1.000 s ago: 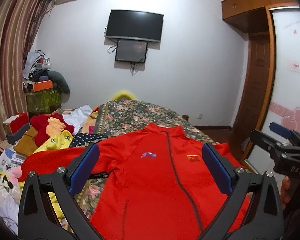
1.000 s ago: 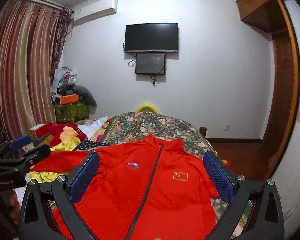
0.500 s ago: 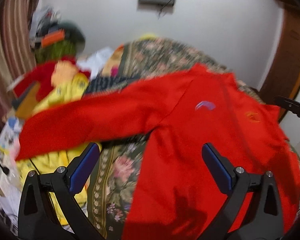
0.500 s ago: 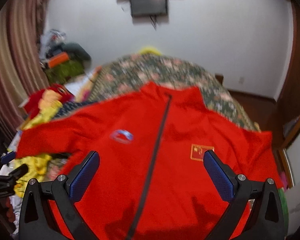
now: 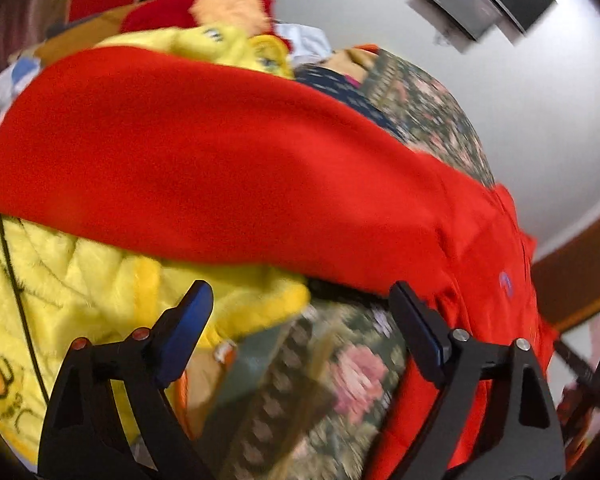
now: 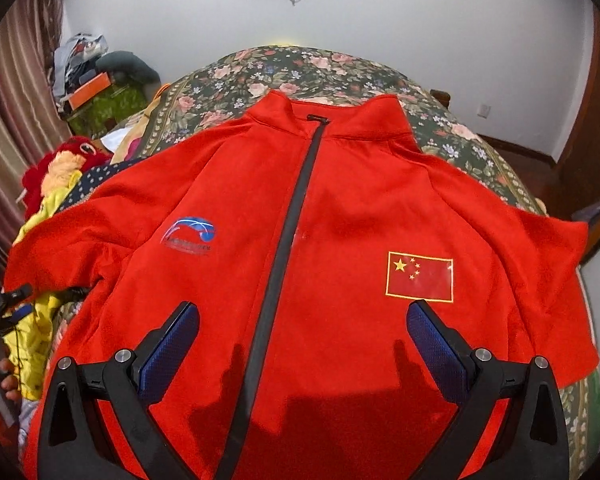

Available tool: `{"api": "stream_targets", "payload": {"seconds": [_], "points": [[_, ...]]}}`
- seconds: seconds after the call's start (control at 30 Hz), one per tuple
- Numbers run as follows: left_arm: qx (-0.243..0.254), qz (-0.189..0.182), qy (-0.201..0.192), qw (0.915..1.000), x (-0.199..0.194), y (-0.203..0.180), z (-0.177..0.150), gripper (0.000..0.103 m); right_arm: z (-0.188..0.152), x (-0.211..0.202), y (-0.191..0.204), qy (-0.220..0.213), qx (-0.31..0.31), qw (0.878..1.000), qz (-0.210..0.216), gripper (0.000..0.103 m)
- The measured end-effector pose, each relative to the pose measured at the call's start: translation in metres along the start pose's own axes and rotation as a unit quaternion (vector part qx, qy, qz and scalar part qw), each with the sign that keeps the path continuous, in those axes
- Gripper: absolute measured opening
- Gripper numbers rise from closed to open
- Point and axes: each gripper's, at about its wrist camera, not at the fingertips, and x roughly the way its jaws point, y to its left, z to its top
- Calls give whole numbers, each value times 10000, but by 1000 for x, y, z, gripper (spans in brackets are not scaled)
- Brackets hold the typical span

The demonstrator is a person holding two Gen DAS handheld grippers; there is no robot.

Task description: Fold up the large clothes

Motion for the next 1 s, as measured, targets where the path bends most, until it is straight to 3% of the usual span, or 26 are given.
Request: {"api": "stream_targets", "payload": {"seconds": [0.13,0.37,0.43,0.5,0.53,0.6,0.73,0.8,1.0], "points": [[-446,41,-167,9989,9,22,15,88,1,-2,-5,13,199,9997,112,103],[-577,318,-428,9969,17,31,27,65,3,-4,-13,91,489,9985,234,103],[-298,483,-535,9970,14,22,29,49,2,-8,-15,81,538,9982,262,103],[178,929,-723,9929,6,3,30,24,2,-13,-17,50,543,9982,269,103],[454,1228,-841,9878,1,-8,32,20,2,-16,-18,29,533,9982,257,103],[755,1487,-980,9811,-6,-21,38,9,3,-22,-21,-5,531,9983,243,103],[1092,1557,-1322,9728,-27,-51,60,7,4,-36,-28,-91,614,9977,288,103],[1443,1593,-1585,9637,-41,-77,71,6,4,-42,-33,-141,668,9972,310,103],[2339,1104,-1819,9487,-54,-164,84,4,3,-59,-50,-219,880,9950,419,103]]}}
